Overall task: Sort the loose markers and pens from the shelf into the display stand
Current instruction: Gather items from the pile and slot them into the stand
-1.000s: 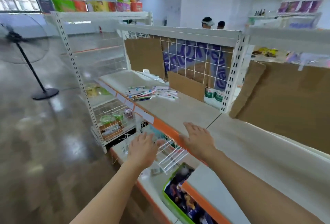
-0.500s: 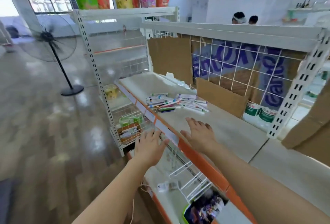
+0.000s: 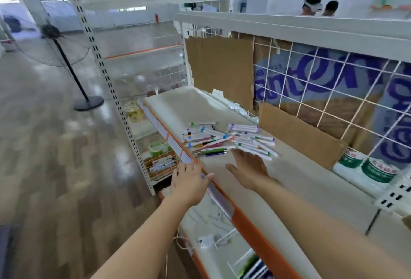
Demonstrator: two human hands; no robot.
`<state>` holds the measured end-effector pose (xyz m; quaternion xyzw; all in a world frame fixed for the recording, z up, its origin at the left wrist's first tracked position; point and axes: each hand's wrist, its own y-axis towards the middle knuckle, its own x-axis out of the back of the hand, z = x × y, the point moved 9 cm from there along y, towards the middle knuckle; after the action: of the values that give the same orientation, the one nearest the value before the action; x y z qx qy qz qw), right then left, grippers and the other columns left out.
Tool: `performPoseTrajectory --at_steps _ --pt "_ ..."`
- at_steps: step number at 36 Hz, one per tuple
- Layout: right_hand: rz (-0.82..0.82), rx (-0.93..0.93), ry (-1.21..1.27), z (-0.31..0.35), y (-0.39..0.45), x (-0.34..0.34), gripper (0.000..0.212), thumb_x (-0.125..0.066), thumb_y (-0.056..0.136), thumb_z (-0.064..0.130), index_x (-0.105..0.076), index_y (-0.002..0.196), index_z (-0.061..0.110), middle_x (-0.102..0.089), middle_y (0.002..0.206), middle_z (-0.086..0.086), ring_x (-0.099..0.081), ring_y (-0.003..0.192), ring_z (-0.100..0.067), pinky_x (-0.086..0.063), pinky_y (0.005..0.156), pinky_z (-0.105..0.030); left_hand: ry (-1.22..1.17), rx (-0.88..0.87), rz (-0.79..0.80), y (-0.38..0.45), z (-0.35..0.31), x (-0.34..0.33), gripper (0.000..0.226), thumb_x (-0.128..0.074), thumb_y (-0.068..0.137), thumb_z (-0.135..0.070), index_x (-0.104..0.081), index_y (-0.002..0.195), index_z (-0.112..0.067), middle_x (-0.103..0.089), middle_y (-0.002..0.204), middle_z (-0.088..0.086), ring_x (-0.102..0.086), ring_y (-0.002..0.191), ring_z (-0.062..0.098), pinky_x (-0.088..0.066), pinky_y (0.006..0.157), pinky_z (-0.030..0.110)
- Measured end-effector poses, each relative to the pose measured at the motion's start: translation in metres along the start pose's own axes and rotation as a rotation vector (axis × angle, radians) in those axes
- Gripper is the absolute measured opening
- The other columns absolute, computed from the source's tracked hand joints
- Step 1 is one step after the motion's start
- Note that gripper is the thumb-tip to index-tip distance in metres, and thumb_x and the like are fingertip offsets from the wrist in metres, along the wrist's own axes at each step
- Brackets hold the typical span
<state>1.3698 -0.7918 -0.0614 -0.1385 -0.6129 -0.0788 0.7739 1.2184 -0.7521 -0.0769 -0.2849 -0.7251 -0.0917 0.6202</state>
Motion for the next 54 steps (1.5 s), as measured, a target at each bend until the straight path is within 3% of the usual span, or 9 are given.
performPoseTrajectory --at_steps 7,15,25,34,38,41,46,50,54 --pt "-0.03 -0.024 -0.024 0.006 0.04 0.0 0.042 -0.042 0.1 0.03 -0.037 0.14 0.017 -0.041 0.143 -0.005 -0.038 0.129 -0.025 -0.033 0.1 -0.035 0.002 -0.105 -0.053 0.047 0.002 0.016 0.057 -0.03 0.099 -0.046 -0.023 0.148 -0.019 -0.029 0.152 0.006 -0.023 0.14 0.026 -0.019 0.115 0.041" --pt "-0.096 -0.024 -0.05 0.015 0.079 -0.007 0.024 -0.051 0.095 0.02 -0.052 0.119 0.018 -0.051 0.129 -0.001 -0.044 0.119 -0.023 -0.032 0.087 -0.032 0.0 -0.219 -0.116 0.088 -0.002 0.029 0.034 -0.045 0.094 -0.021 -0.052 0.127 -0.015 -0.052 0.124 0.008 -0.046 0.116 0.028 -0.042 0.087 0.036" --pt "-0.088 -0.021 -0.09 0.015 0.093 -0.012 0.023 -0.056 0.092 0.033 -0.056 0.111 0.021 -0.051 0.123 0.0 -0.042 0.122 -0.022 -0.03 0.092 -0.032 0.0 -0.348 -0.121 0.114 -0.019 0.02 0.032 -0.045 0.095 -0.027 -0.055 0.125 -0.021 -0.051 0.124 0.003 -0.043 0.118 0.026 -0.038 0.08 0.033" --pt "-0.078 0.042 -0.105 0.02 0.093 -0.011 0.024 -0.059 0.088 0.02 -0.052 0.112 0.017 -0.054 0.125 -0.003 -0.045 0.119 -0.023 -0.03 0.087 -0.033 0.091 -0.342 -0.128 0.119 -0.027 0.018 0.036 -0.045 0.095 -0.023 -0.052 0.13 -0.027 -0.05 0.13 -0.001 -0.039 0.127 0.023 -0.035 0.078 0.03" --pt "-0.074 0.089 -0.047 0.018 0.091 -0.018 0.03 -0.057 0.088 0.022 -0.058 0.119 0.022 -0.052 0.133 0.0 -0.042 0.126 -0.021 -0.032 0.095 -0.034 0.105 -0.387 -0.136 0.114 -0.033 0.022 0.032 -0.044 0.095 -0.021 -0.057 0.124 -0.03 -0.054 0.128 -0.003 -0.04 0.125 0.02 -0.027 0.074 0.027" --pt "-0.056 0.073 0.047 0.012 0.085 -0.016 0.027 -0.056 0.089 0.023 -0.061 0.115 0.023 -0.057 0.128 0.0 -0.049 0.119 -0.023 -0.038 0.09 -0.034 0.11 -0.42 -0.132 0.109 -0.035 0.023 0.032 -0.046 0.094 -0.021 -0.057 0.122 -0.031 -0.054 0.129 -0.005 -0.042 0.124 0.021 -0.029 0.073 0.027" --pt "0.057 -0.018 0.403 -0.007 0.079 -0.009 0.004 -0.066 0.083 0.015 -0.062 0.084 0.017 -0.063 0.087 -0.007 -0.06 0.081 -0.024 -0.045 0.068 -0.033 -0.045 -0.371 -0.15 0.102 -0.035 0.028 0.025 -0.05 0.094 -0.026 -0.061 0.117 -0.026 -0.06 0.117 -0.002 -0.051 0.113 0.023 -0.04 0.075 0.032" --pt "-0.027 -0.134 0.876 -0.021 0.063 0.012 0.023 -0.066 0.084 -0.002 -0.057 0.071 0.016 -0.055 0.064 -0.006 -0.049 0.051 -0.006 -0.04 0.053 -0.019 -0.308 -0.274 -0.186 0.094 -0.034 0.034 0.021 -0.051 0.093 -0.024 -0.066 0.109 -0.024 -0.066 0.104 0.001 -0.058 0.1 0.025 -0.049 0.074 0.034" --pt "-0.089 -0.169 1.103 -0.021 0.043 0.011 0.026 -0.06 0.084 -0.009 -0.061 0.073 0.015 -0.058 0.068 -0.004 -0.051 0.062 -0.008 -0.041 0.063 -0.02 -0.506 -0.226 -0.198 0.089 -0.036 0.034 0.017 -0.057 0.09 -0.021 -0.068 0.103 -0.018 -0.067 0.098 0.006 -0.06 0.093 0.028 -0.049 0.074 0.037"
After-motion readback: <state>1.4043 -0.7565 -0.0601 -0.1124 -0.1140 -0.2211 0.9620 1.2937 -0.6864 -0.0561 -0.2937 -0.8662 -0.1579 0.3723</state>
